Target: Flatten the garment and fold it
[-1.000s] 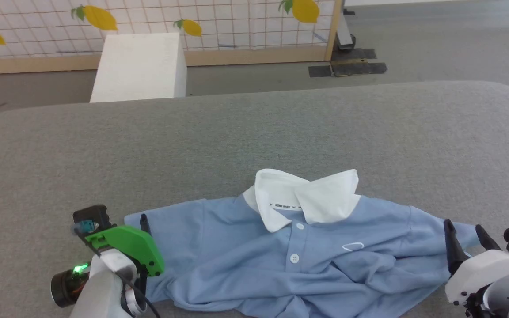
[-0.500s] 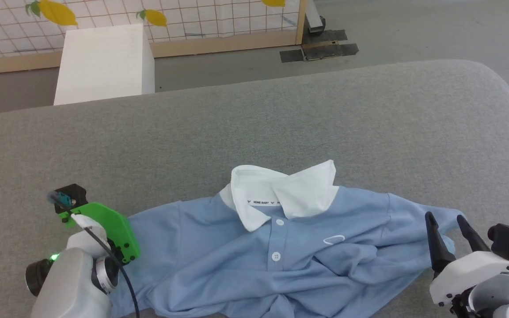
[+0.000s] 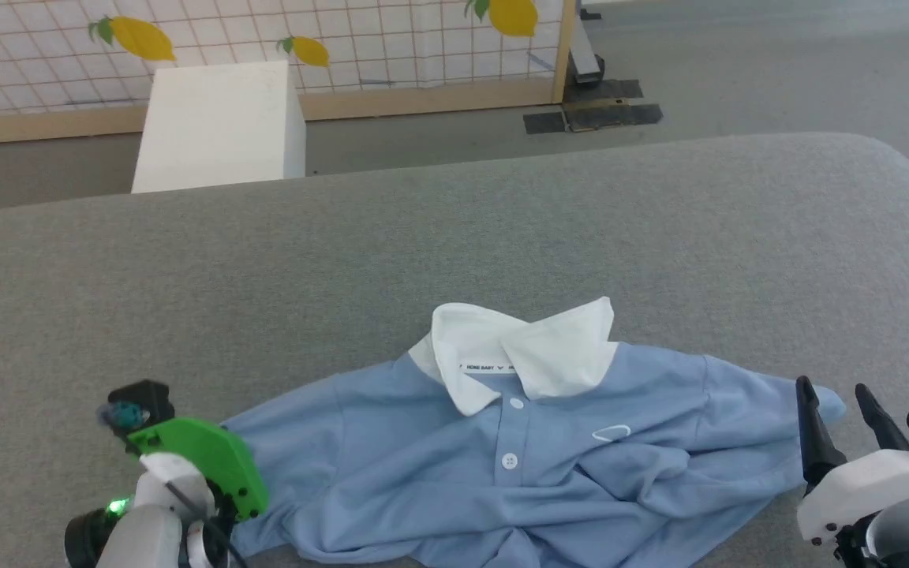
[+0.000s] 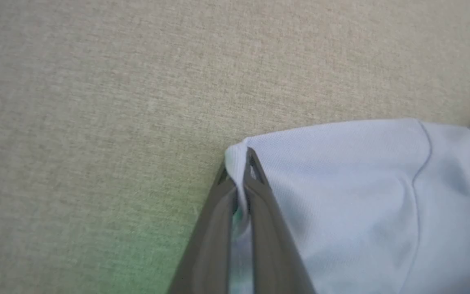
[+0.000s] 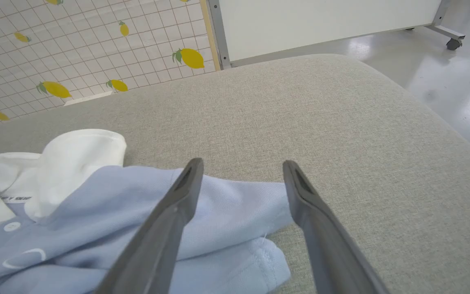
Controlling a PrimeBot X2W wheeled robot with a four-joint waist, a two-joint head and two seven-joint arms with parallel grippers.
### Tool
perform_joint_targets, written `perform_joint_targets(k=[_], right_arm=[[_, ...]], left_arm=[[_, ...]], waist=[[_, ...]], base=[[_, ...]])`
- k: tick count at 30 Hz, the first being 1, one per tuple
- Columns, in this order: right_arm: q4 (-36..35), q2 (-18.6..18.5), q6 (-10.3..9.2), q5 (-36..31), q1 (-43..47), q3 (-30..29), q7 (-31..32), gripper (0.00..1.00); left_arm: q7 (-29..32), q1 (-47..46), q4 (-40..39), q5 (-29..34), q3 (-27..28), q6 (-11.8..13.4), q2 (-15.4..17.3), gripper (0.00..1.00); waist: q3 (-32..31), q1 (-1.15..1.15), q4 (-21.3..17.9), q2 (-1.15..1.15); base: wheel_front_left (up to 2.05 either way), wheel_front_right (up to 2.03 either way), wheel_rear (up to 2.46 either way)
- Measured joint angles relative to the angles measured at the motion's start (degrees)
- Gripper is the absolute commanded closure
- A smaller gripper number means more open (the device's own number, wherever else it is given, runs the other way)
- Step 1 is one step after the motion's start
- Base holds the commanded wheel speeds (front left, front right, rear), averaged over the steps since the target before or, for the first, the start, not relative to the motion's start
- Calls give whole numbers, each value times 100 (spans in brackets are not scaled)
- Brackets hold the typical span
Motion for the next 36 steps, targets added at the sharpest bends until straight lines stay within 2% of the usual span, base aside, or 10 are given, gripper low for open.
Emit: perform_joint_targets(k=[7, 12, 21, 26, 27, 29, 32, 36], right_arm=[[254, 0, 0, -225, -103, -389, 250, 0], [826, 0, 0, -425, -711, -686, 759, 0], [2454, 1, 0, -827, -2137, -1450, 2087, 0], [2920, -25, -1, -1125, -2585, -1649, 2824, 0], [2961, -43, -1, -1159, -2663, -1663, 2989, 4], [2982, -83, -1, -1251, -2766, -1663, 3304, 64], [2921, -124, -1, -1290, -2838, -1626, 3642, 100], [2703, -66, -1, -1254, -2811, -1451, 3740, 100]], left_arm=[[-279, 642, -404, -182, 218, 71, 32, 100], [-294, 892, -649, -249, 215, 71, 15, 100], [-231, 888, -921, -259, 123, 71, -31, 100], [-219, 782, -987, -289, 70, 64, -44, 100], [-219, 762, -992, -292, 59, 62, -44, 100], [-216, 732, -994, -296, 46, 47, -46, 100], [-185, 703, -995, -305, 23, 41, -48, 100], [-66, 697, -1007, -363, -8, -59, -21, 100]], waist=[[-144, 0, 270, 0], [-160, 0, 451, 0], [138, 0, 673, 0], [336, 0, 792, 0], [368, 0, 818, 0], [410, 0, 861, 0], [434, 0, 904, 0], [380, 0, 889, 0]], base=[[0, 0, 0], [0, 0, 0], [0, 0, 0], [0, 0, 0], [0, 0, 0], [0, 0, 0], [0, 0, 0], [0, 0, 0]])
